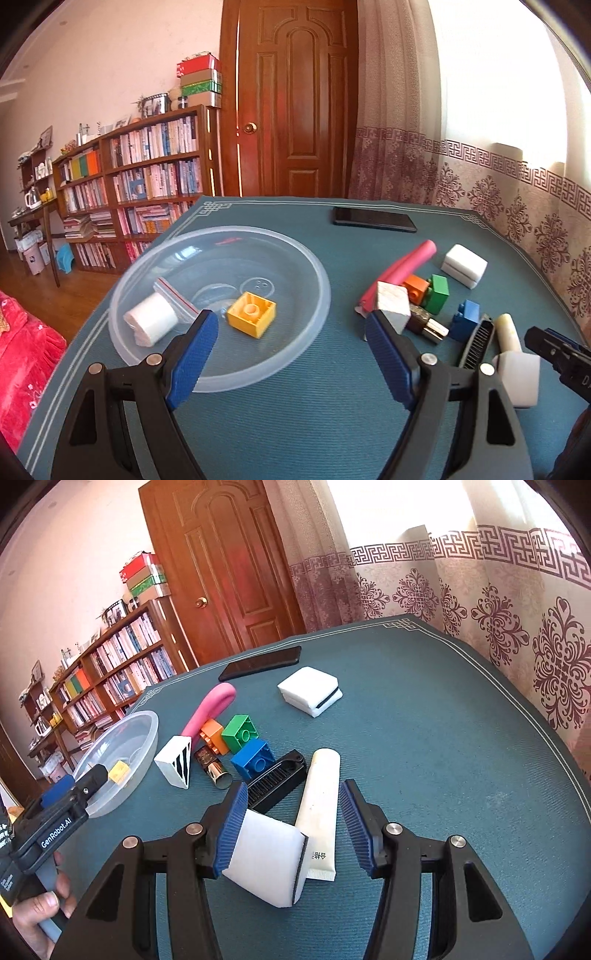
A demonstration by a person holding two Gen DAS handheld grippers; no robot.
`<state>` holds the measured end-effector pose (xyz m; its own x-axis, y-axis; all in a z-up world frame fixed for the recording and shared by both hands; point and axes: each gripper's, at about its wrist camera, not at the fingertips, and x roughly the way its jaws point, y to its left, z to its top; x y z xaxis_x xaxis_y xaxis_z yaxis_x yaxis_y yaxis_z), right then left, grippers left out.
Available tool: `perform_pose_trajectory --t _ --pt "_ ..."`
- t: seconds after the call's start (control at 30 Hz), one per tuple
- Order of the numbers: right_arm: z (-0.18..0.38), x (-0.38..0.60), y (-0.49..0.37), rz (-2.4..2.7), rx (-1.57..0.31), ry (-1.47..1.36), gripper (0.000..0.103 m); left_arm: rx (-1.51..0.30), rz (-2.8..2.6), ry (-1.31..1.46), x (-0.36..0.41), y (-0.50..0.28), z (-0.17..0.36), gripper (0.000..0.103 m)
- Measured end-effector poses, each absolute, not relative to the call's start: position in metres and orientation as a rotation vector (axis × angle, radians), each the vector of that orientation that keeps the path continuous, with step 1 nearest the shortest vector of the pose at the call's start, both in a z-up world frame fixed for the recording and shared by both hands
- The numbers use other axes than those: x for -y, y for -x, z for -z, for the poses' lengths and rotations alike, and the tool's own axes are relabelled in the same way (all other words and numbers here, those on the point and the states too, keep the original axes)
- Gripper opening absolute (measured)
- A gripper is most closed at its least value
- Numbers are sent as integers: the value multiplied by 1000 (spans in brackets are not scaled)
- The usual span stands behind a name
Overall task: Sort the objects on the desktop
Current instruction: 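Grasp the white stone cube with the left tool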
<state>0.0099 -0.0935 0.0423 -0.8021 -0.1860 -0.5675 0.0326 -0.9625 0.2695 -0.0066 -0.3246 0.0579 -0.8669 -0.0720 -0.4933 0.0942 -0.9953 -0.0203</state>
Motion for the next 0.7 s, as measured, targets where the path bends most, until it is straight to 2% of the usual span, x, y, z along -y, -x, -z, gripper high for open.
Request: perform_pose_trajectory --t 0.27,0.7 --pt "-37 100 -9 2823 369 -970 56 -82 3009 -1018 292 35 -38 85" --pt "-32 93 -5 2810 436 -999 56 27 3067 -1050 264 65 -38 85"
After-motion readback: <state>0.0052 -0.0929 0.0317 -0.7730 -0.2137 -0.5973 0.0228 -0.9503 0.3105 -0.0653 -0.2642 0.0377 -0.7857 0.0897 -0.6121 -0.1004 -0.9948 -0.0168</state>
